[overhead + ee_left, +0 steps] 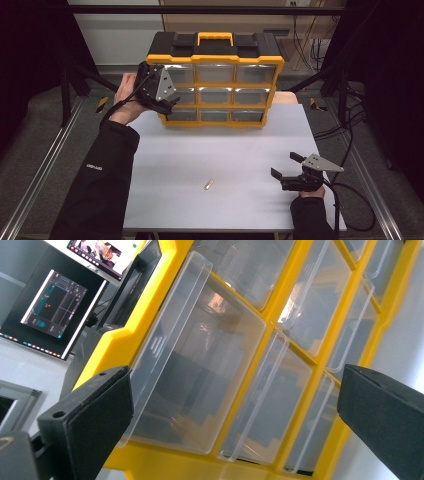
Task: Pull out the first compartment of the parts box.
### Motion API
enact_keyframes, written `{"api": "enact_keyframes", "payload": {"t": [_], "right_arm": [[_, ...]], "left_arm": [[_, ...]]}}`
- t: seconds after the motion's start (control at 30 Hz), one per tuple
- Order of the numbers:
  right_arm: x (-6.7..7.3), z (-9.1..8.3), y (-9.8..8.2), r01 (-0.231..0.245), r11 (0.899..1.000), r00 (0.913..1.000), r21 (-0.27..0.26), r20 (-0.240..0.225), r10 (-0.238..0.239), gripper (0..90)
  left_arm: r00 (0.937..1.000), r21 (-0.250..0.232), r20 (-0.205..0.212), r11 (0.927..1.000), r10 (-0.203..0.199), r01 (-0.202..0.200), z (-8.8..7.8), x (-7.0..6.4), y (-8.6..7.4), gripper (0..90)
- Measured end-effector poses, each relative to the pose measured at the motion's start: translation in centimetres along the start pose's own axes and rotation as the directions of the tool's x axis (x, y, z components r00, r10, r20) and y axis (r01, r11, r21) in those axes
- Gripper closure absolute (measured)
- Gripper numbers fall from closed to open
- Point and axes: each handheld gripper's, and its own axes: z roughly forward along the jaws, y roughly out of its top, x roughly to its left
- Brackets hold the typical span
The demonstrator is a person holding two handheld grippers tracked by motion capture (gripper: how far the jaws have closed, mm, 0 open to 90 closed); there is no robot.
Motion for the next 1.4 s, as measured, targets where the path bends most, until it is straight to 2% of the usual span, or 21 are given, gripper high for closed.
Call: {"api": "enact_keyframes", "payload": {"t": [0.03,0.23,0.27,0.43,0.63,0.77,0.97,1.13,1.27,1.4], "right_arm": [[0.0,0.0,0.0,0.000,1.000,1.0000,-0.002,0.000,0.000,2.1],[0.0,0.0,0.0,-0.002,1.000,1.0000,-0.002,0.000,0.002,2.1],[0.0,0.0,0.0,-0.002,1.000,1.0000,-0.001,0.000,0.002,2.1],[0.0,0.0,0.0,-0.002,1.000,1.0000,0.000,-0.001,0.002,2.1],[0.0,0.0,0.0,0.001,1.000,1.0000,0.000,0.000,-0.001,2.1],[0.0,0.0,0.0,0.000,1.000,1.0000,0.000,0.000,0.000,2.1],[0.0,0.0,0.0,-0.001,1.000,1.0000,0.002,0.000,0.001,2.1],[0.0,0.0,0.0,0.001,1.000,1.0000,0.000,0.001,-0.001,2.1],[0.0,0.0,0.0,0.001,1.000,1.0000,0.001,0.000,-0.001,2.1],[0.0,0.0,0.0,0.002,1.000,1.0000,0.000,0.001,-0.002,2.1]], "left_arm": [[0.9999,0.006,-0.004,0.9999,0.016,-0.016,0.1,0.1,0.1,1.0],[0.9987,0.028,-0.021,0.9985,0.047,-0.046,0.6,0.3,0.2,1.6],[0.9989,0.031,-0.017,0.9986,0.044,-0.043,0.7,0.3,0.2,1.7],[0.9963,0.061,-0.015,0.9946,0.085,-0.084,1.3,0.2,0.1,1.7],[0.9921,0.062,-0.027,0.9908,0.122,-0.120,1.8,0.2,0.0,2.0],[0.9904,0.059,-0.044,0.9900,0.131,-0.128,1.9,0.2,0.1,3.0],[0.9839,0.077,-0.062,0.9837,0.168,-0.163,2.2,0.3,0.1,5.4],[0.9804,0.071,-0.077,0.9818,0.181,-0.176,2.4,0.4,-0.1,8.2],[0.9712,0.076,-0.097,0.9746,0.217,-0.210,2.2,0.4,-0.1,15.4],[0.9591,0.089,-0.126,0.9658,0.253,-0.243,2.1,0.3,-0.2,22.9]]}}
